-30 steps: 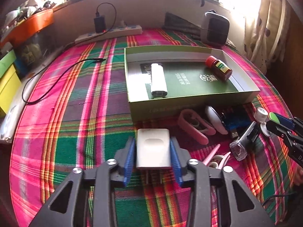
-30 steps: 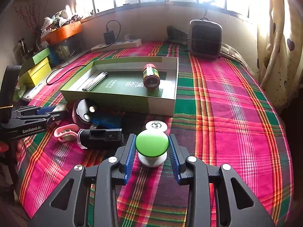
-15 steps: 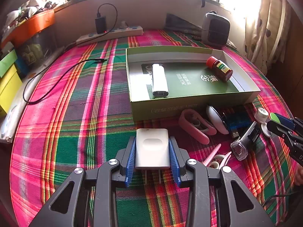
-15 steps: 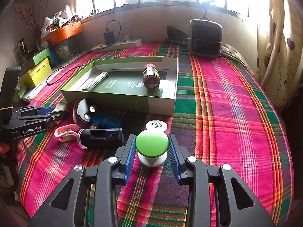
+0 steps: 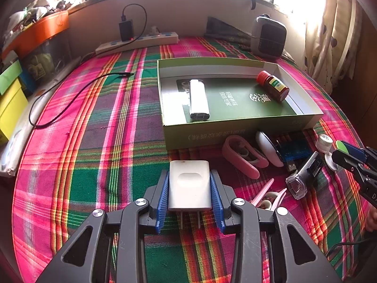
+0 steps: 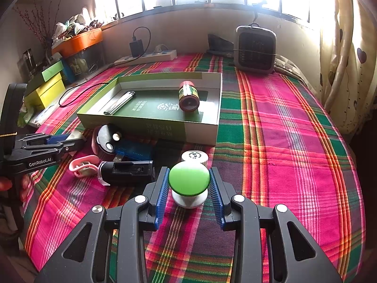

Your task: Organize rigid objects

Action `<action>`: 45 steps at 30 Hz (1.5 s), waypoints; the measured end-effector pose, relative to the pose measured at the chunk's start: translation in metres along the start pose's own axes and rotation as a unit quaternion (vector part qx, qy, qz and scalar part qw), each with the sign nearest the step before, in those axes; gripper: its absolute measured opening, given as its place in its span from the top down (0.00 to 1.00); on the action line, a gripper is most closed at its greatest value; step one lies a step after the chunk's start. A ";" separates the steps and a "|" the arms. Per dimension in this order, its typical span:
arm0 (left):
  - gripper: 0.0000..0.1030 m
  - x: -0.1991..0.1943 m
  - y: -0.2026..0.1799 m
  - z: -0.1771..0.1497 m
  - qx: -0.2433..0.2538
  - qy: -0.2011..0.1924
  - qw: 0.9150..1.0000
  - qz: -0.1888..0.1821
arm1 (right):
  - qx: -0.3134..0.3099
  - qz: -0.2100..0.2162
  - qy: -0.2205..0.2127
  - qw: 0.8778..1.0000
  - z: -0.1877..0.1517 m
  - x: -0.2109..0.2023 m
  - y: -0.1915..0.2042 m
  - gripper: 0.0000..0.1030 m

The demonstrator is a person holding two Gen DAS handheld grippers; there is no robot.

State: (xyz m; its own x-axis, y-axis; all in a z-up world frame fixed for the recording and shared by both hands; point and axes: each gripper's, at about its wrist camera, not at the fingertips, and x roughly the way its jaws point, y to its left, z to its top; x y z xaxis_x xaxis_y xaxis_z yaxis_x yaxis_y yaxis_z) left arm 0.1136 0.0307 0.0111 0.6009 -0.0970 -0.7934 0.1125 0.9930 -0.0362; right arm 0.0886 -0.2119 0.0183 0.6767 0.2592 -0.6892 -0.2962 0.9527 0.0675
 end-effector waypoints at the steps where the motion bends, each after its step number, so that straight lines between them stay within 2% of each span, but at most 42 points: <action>1: 0.69 -0.001 0.000 0.000 -0.001 0.000 1.000 -0.001 | 0.000 0.000 -0.001 1.000 0.000 -0.001 0.000 0.66; 22: 0.69 -0.029 -0.005 0.015 0.004 -0.033 0.999 -0.012 | -0.002 0.016 -0.035 0.999 0.015 -0.020 0.000 0.66; 34: 0.69 -0.029 -0.008 0.040 0.001 -0.046 0.998 -0.030 | -0.018 0.028 -0.055 0.998 0.049 -0.021 0.002 0.66; 45: 0.69 -0.011 -0.007 0.074 0.003 -0.047 0.998 -0.037 | -0.026 0.064 -0.048 0.996 0.085 0.007 0.011 0.66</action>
State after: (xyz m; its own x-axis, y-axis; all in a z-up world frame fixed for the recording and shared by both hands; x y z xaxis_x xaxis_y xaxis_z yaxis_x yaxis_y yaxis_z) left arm 0.1650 0.0196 0.0652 0.6619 -0.1772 -0.7283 0.1645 0.9823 -0.0895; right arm 0.1474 -0.1860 0.0750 0.6921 0.3941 -0.6048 -0.4162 0.9024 0.1117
